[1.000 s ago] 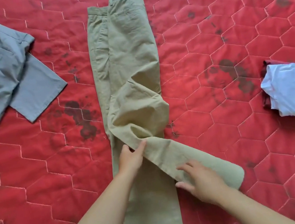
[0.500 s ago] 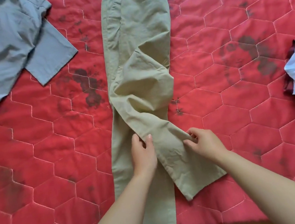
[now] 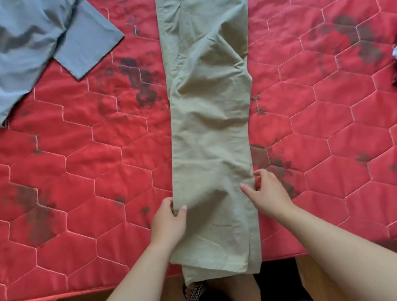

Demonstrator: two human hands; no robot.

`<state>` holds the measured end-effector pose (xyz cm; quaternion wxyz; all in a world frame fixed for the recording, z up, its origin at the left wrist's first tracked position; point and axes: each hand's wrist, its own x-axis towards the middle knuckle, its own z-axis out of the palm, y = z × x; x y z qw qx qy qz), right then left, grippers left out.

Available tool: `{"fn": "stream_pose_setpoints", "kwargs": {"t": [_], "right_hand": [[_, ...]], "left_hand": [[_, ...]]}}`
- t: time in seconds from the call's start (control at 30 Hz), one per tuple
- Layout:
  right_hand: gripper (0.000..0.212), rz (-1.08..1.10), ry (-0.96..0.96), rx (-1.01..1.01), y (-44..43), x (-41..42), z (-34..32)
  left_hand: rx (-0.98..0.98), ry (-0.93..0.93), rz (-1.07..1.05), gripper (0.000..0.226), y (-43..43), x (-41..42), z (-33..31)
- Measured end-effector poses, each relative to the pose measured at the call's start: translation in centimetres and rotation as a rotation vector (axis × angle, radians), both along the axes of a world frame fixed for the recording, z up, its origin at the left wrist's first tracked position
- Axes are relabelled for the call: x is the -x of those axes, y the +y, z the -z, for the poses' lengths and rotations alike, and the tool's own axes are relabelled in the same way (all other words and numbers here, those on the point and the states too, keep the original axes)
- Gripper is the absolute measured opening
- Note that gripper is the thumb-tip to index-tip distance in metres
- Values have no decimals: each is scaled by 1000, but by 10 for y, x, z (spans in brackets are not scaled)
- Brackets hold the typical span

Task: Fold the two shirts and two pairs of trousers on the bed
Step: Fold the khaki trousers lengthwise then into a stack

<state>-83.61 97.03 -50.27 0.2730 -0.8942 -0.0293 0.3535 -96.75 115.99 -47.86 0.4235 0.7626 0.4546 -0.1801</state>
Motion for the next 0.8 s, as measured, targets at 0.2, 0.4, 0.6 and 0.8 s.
{"fn": "stream_pose_setpoints", "kwargs": {"t": [0.2,0.4,0.6,0.8], "right_hand": [[24,232,12,-98,6,20,15],[13,402,-165,-232,-16,39,-6],[17,326,-3,-154,-22,26,5],[32,215,-24,-194,10,-29,8]], "left_hand": [[-6,-117,-41,9,-8,14,5],[123,-169,-26,14,-5,30,-4],[-43,160,287,31,3,22,4],[-48,5,30,27,12,-46,18]]}}
